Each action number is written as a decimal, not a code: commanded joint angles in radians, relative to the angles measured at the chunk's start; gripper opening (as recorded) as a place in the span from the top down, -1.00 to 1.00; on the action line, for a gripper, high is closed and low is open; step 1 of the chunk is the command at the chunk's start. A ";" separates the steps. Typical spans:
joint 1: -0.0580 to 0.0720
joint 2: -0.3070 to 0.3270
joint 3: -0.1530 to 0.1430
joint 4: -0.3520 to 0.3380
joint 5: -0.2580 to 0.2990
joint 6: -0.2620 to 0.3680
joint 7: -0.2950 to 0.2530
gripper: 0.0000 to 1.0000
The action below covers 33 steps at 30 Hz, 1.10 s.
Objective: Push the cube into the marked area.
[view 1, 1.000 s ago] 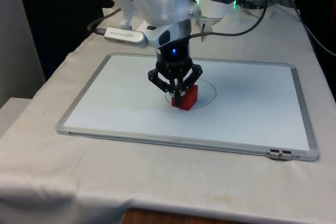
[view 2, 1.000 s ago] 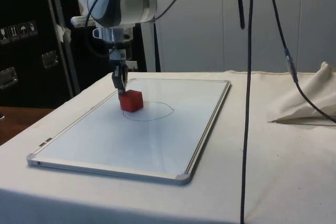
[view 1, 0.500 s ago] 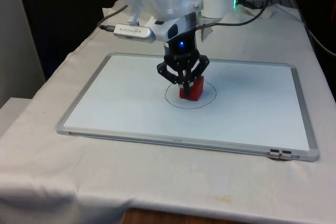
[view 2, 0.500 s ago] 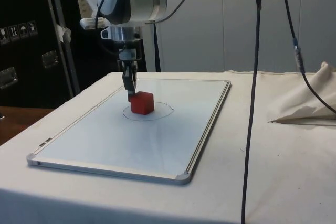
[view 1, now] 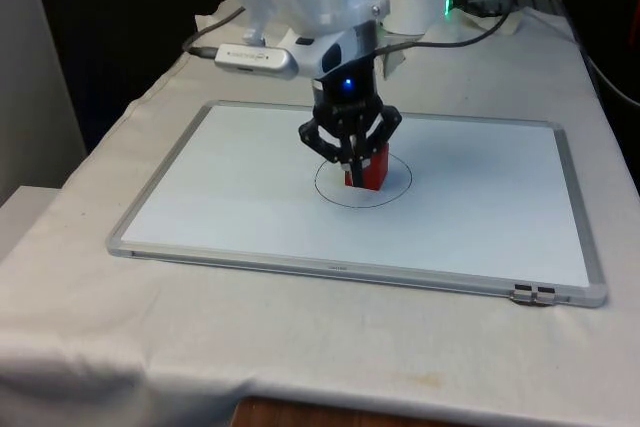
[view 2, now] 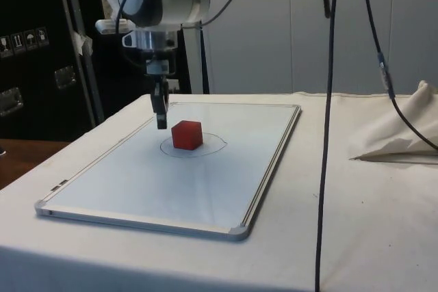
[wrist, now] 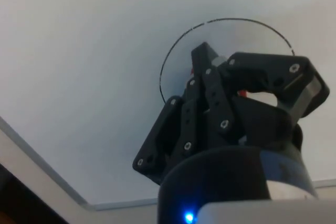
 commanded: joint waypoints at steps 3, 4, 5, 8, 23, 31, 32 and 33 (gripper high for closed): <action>-0.009 0.005 -0.013 0.057 -0.007 -0.058 0.007 1.00; -0.009 0.004 -0.018 0.065 -0.007 -0.068 0.010 1.00; -0.009 0.003 -0.021 0.072 -0.007 -0.075 0.013 1.00; -0.007 -0.002 -0.027 0.081 -0.008 -0.087 0.023 1.00; -0.006 -0.072 -0.040 0.081 -0.007 -0.129 0.120 1.00; -0.006 -0.105 -0.044 0.080 -0.008 -0.147 0.170 1.00; -0.006 -0.108 -0.044 0.080 -0.008 -0.149 0.176 1.00; -0.006 -0.112 -0.045 0.081 -0.008 -0.151 0.183 1.00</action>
